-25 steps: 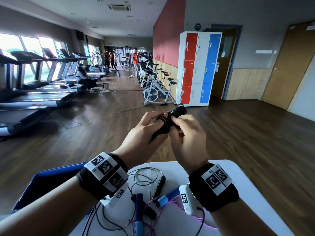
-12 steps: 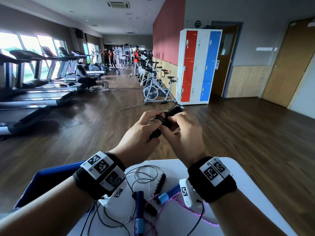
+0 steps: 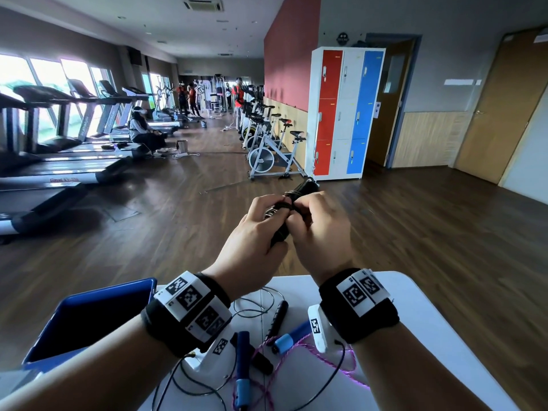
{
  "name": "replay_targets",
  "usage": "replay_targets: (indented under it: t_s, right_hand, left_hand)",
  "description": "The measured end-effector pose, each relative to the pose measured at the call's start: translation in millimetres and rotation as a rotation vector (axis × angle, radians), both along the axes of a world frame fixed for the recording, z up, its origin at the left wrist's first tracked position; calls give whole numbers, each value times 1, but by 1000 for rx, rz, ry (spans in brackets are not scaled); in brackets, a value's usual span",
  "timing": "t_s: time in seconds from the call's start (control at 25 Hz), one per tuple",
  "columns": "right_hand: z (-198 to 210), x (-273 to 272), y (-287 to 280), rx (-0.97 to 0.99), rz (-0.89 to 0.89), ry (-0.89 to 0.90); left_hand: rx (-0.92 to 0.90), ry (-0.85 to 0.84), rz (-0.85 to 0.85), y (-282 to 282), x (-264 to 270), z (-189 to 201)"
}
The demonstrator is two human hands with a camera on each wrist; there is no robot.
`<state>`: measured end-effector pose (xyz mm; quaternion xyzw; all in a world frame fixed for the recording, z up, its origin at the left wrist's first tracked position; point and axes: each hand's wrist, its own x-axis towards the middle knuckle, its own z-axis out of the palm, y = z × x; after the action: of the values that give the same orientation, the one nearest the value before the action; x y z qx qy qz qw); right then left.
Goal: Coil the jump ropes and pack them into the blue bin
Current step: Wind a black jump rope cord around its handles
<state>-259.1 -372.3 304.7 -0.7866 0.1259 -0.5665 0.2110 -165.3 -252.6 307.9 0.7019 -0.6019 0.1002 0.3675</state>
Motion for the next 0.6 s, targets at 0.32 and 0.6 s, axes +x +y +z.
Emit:
replay_targets:
  t_s: [0.32, 0.6]
  right_hand:
    - [-9, -2, -10, 104, -49, -159]
    - [-3, -5, -11, 29, -42, -78]
  left_hand:
    - [-101, 94, -14, -10, -13, -6]
    - [-218, 177, 70, -15, -15, -10]
